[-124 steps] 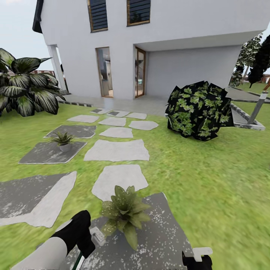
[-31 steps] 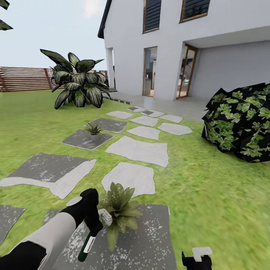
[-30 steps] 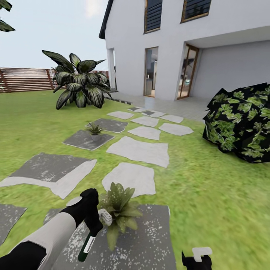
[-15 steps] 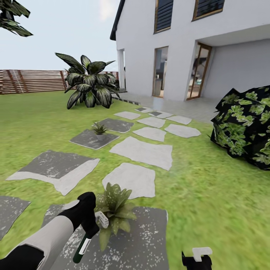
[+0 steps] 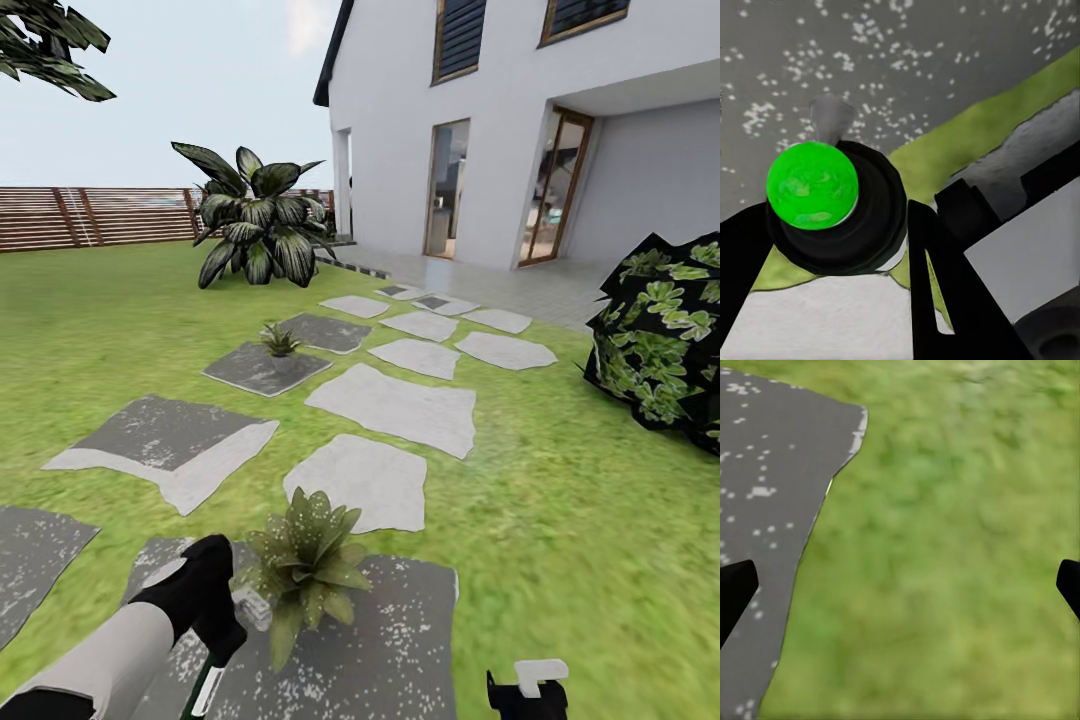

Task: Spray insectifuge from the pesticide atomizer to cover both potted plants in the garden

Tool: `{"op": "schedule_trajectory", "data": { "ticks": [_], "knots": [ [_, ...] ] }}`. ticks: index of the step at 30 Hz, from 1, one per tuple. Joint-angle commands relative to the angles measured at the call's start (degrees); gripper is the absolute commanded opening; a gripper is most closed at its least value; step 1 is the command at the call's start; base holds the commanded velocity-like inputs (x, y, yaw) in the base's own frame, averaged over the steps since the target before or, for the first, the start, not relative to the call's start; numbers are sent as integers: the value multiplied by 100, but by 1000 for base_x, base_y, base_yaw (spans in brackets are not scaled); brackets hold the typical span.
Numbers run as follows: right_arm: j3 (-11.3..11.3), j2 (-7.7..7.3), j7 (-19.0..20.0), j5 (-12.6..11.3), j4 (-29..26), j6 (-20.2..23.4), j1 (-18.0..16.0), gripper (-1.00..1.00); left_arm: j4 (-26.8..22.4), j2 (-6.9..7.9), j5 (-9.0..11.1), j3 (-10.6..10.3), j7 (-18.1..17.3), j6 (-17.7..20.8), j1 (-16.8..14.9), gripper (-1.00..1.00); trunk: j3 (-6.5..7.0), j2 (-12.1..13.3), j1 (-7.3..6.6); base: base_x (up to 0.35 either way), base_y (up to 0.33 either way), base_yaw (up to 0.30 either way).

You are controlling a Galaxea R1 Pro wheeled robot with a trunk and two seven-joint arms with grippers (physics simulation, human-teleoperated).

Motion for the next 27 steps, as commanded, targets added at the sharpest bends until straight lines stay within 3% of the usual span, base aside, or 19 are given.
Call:
{"op": "schedule_trajectory", "data": {
  "ticks": [1, 4, 6, 11, 13, 20, 27],
  "knots": [
    [-42, 1, -14, 60, 7, -19, -4, 100, -3, -12, -35, 16, 30, 29, 55, -100, -6, -2, -1, 0, 0, 0],
    [-41, 1, -12, 60, 7, -19, -4, 100, -2, -37, 32, 44, 100, 28, 116, -100, -6, -2, -1, 0, 0, 0],
    [-41, 1, -12, 60, 7, -19, -4, 100, 2, -50, 210, 53, 259, 27, 124, -100, -6, -2, -1, 0, 0, 0],
    [-41, 1, -13, 60, 7, -19, -4, 100, 14, -63, 1178, 52, 1483, 10, 340, -100, -6, -2, -1, 0, 0, 0],
    [-41, 1, -14, 60, 7, -19, -4, 100, 20, -63, 1371, 44, 1621, -7, 373, -100, -6, -2, -1, 0, 0, 0],
    [-41, 14, -15, 60, 7, -19, -4, 100, 24, -45, 1375, 20, 1675, -16, 468, -100, -6, -2, -1, 80, -116, 19],
    [-41, 19, -15, 57, 7, -19, -4, 100, 7, -15, 1383, -46, 1609, 0, 449, -100, -6, -2, -1, 64, -93, 237]
  ]
}}
